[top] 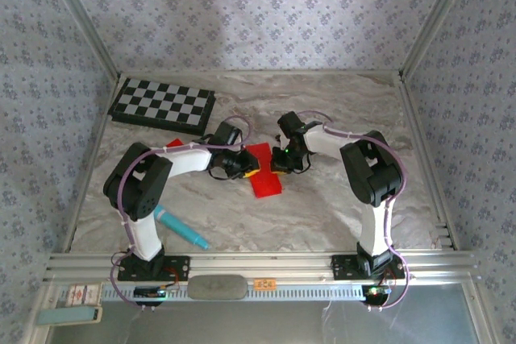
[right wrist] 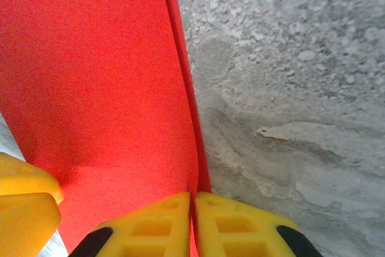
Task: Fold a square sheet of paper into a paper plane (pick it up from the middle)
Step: First fold the square sheet of paper in half at the center of the table.
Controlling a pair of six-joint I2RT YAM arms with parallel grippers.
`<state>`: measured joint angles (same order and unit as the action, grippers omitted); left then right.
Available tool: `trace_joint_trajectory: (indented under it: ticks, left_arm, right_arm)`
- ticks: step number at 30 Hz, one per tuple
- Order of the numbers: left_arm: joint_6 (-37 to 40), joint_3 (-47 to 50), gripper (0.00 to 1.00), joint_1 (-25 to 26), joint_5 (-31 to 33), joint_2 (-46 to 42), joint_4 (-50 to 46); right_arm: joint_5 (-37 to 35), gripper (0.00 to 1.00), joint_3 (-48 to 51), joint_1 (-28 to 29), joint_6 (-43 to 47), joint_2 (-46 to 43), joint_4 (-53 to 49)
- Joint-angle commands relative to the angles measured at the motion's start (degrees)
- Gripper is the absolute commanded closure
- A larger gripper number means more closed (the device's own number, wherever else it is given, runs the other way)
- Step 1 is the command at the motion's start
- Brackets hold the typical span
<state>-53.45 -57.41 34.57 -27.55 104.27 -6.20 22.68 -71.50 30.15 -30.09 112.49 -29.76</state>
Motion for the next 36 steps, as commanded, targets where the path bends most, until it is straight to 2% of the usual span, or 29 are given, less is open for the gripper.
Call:
trace_joint_trajectory:
  ticks: [1, 13, 21, 24, 28, 31, 36]
  left_arm:
    - [1.8, -0.2, 0.81, 0.3, 0.5, 0.6, -3.1]
    - [4.6, -1.6, 0.83, 0.3, 0.4, 2.8, -5.2]
    - [6.3, -1.8, 0.84, 0.3, 0.6, 3.7, -6.3]
    - [6.8, -1.8, 0.84, 0.3, 0.5, 3.8, -6.3]
    - [7.4, -1.9, 0.84, 0.3, 0.4, 4.1, -6.5]
    - [7.7, -1.9, 0.84, 0.3, 0.4, 4.3, -6.5]
    - [8.0, -1.7, 0.84, 0.3, 0.4, 4.4, -6.4]
  right_arm:
    - [-4.6, 0.86, 2.4, 0.9, -0.8, 1.9, -2.4]
    - [-3.6, 0.81, 2.0, 0.8, -0.8, 0.6, -2.8]
    - [-2.9, 0.66, 0.7, -0.3, -0.1, -5.7, -2.8]
    - [-3.2, 0.64, 0.5, -0.5, 0.2, -7.9, -2.7]
    - [-0.2, 0.65, 0.7, -0.3, 1.2, -8.0, -1.4]
    - [3.3, 0.71, 0.6, 0.5, 1.9, -6.5, -1.1]
    - [4.6, 0.77, 1.4, 1.2, 1.9, -3.9, -0.5]
